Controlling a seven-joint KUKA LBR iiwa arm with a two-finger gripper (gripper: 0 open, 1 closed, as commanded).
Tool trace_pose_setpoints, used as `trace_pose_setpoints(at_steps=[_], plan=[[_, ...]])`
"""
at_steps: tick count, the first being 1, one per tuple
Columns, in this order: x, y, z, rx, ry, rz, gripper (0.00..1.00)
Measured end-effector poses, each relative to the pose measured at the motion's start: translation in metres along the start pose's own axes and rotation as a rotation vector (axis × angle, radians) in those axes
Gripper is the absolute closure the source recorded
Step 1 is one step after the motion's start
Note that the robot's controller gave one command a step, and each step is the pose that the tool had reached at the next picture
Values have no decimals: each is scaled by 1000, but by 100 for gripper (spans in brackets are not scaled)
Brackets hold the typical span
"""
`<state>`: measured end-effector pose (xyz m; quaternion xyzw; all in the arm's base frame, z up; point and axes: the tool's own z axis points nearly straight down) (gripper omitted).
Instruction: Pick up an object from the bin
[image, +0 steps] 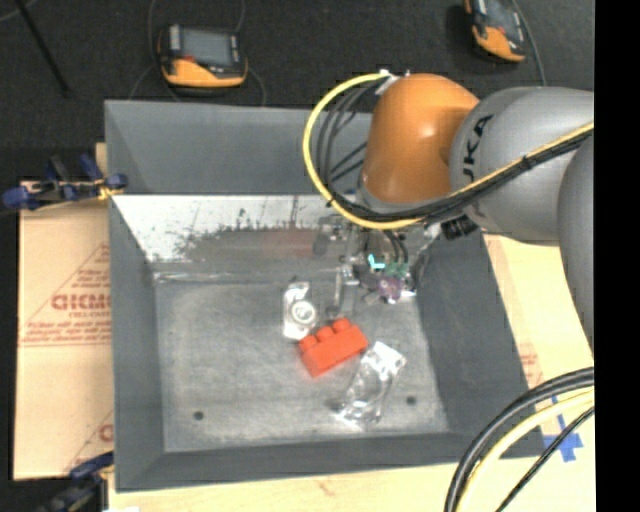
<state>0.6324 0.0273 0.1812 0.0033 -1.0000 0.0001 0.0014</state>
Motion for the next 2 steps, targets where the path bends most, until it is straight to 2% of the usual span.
trace_pose_setpoints(at_steps=[1,2], plan=[[30,-37,106,0,3,-164,0],[61,-26,108,2,-10,-361,0]])
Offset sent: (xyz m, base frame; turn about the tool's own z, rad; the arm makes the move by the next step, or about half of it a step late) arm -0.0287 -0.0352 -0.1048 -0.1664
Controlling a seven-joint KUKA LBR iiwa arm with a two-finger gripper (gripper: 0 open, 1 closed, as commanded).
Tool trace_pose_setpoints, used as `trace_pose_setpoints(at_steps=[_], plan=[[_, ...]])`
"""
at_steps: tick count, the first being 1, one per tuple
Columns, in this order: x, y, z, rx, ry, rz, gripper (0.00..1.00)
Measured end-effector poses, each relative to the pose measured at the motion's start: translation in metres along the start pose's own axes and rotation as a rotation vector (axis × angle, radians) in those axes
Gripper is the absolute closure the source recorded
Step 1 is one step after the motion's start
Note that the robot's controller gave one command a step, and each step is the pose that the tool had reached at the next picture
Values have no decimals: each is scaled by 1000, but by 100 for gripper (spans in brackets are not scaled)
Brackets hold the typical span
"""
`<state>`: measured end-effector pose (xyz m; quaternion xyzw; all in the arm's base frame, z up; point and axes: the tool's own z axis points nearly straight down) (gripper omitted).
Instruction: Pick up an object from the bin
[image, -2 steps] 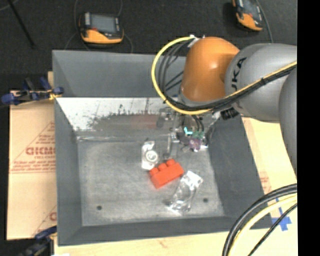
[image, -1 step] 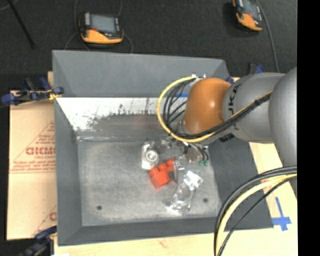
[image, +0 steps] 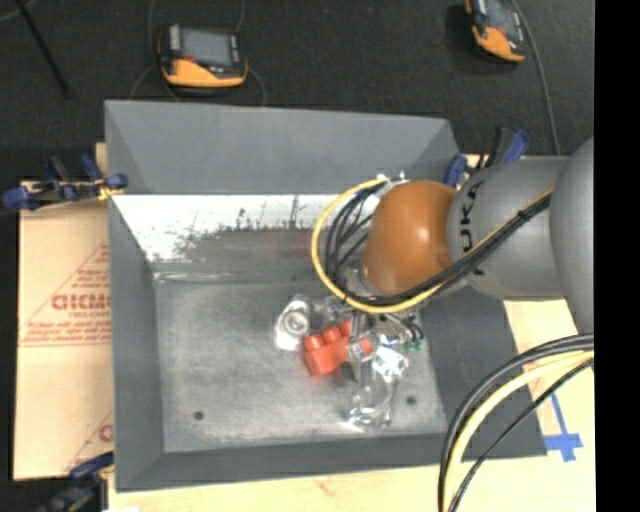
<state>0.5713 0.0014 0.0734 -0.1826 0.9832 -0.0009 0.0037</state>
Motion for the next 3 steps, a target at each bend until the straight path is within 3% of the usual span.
trace_pose_setpoints(at_steps=[1,2,3], plan=[[0,-1,-2,0,2,3,100],[-28,-55,-43,4,-4,-78,100],[-28,-52,-153,3,-5,-54,100]])
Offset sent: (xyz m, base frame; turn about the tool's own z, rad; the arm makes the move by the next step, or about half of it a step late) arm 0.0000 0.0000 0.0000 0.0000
